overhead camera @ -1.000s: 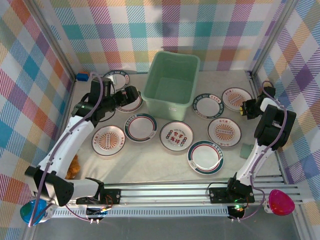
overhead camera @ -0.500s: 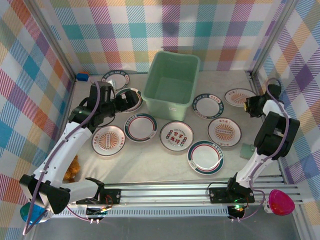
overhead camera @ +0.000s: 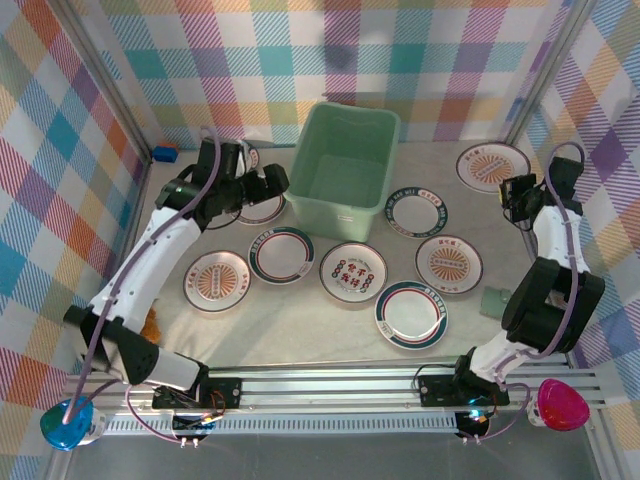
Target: Place the plates into the plastic bin on the countertop
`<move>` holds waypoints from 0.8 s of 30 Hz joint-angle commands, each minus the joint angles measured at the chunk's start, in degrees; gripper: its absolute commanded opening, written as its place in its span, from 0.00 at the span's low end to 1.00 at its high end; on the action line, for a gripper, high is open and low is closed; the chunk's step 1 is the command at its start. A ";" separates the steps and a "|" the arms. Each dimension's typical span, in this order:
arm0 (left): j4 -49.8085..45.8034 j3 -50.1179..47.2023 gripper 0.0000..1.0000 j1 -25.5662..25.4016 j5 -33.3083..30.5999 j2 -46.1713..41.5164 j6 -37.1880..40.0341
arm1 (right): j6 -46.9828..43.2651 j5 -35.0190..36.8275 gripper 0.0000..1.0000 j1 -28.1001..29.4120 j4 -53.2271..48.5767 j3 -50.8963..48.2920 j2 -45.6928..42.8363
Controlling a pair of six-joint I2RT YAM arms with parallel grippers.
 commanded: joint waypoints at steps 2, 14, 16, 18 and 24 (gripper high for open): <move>-3.11 6.72 0.94 -1.02 -0.53 8.55 2.42 | -2.26 -5.14 0.00 0.88 2.59 -0.46 -5.91; -12.70 31.12 0.86 -1.36 -5.49 32.45 12.76 | -7.42 -7.87 0.00 7.77 0.18 1.03 -14.02; -14.14 33.84 0.80 -1.38 -5.24 34.54 12.55 | -8.42 -8.23 0.00 9.07 -0.57 1.87 -14.04; -15.06 34.32 0.72 -1.38 -4.74 35.32 11.80 | -9.27 -8.87 0.00 10.26 -1.32 2.60 -13.88; -12.25 25.20 0.54 -1.94 -4.32 30.55 8.93 | -11.02 -8.92 0.00 13.00 -2.07 3.66 -14.68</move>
